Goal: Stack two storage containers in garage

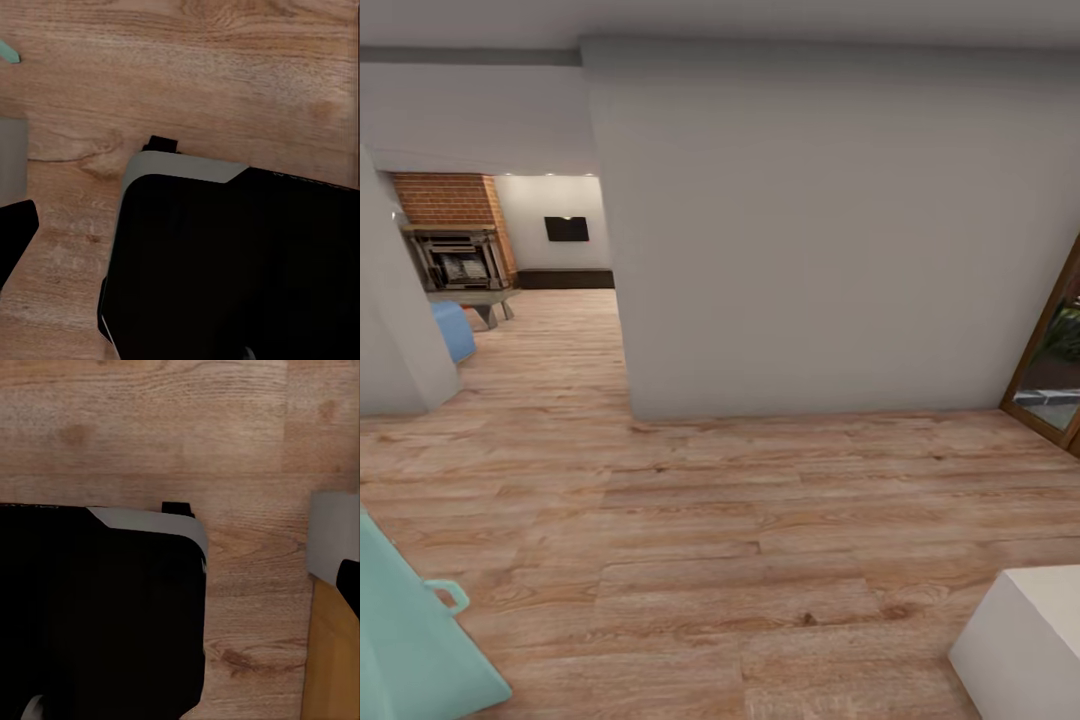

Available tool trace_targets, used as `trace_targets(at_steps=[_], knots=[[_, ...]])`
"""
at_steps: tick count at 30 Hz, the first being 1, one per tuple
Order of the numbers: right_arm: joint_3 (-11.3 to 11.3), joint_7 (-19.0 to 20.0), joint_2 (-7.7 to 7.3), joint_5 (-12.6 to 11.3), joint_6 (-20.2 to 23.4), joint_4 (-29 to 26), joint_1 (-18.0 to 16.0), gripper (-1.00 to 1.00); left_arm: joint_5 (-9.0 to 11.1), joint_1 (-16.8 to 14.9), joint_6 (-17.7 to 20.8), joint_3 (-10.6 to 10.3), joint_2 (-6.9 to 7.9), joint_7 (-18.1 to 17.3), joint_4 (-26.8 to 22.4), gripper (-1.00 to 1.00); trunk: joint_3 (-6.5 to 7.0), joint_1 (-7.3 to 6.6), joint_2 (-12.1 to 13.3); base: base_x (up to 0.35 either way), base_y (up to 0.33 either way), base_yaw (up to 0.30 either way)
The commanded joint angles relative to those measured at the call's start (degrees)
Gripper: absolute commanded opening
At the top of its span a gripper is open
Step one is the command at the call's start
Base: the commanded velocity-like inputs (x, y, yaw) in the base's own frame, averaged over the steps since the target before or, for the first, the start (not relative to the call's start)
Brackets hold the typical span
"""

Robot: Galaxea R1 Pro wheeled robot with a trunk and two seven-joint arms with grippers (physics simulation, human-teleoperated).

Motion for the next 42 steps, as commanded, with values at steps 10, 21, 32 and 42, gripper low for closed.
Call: trace_targets(at_steps=[10, 21, 32, 42], knots=[[0.42, -0.04, 0.05, -0.47, -0.53, 0.18, -0.07, 1.00, 0.24, 0.69, -0.28, -0.13, -0.25, 0.04, 0.05, 1.00, -0.11, 0.06, -0.09, 0.323, 0.000, 0.000], [0.45, 0.04, -1.09, -0.08, -0.72, 0.09, -0.07, 1.00, 0.29, 0.81, -0.01, -0.13, -0.07, -4.94, 0.05, 1.00, -0.11, 0.06, -0.09, 0.323, 0.000, 0.000], [0.46, -0.01, -1.00, -0.25, -0.71, 0.09, -0.07, 1.00, 0.39, 0.82, -0.20, -0.13, 0.06, -4.99, 0.05, 1.00, -0.11, 0.06, -0.09, 0.323, 0.000, 0.063], [0.46, -0.04, -1.08, -0.18, -0.71, 0.09, -0.07, 1.00, 0.39, 0.82, -0.20, -0.13, 0.06, -4.97, 0.05, 1.00, -0.11, 0.06, -0.09, 0.323, 0.000, 0.262]])
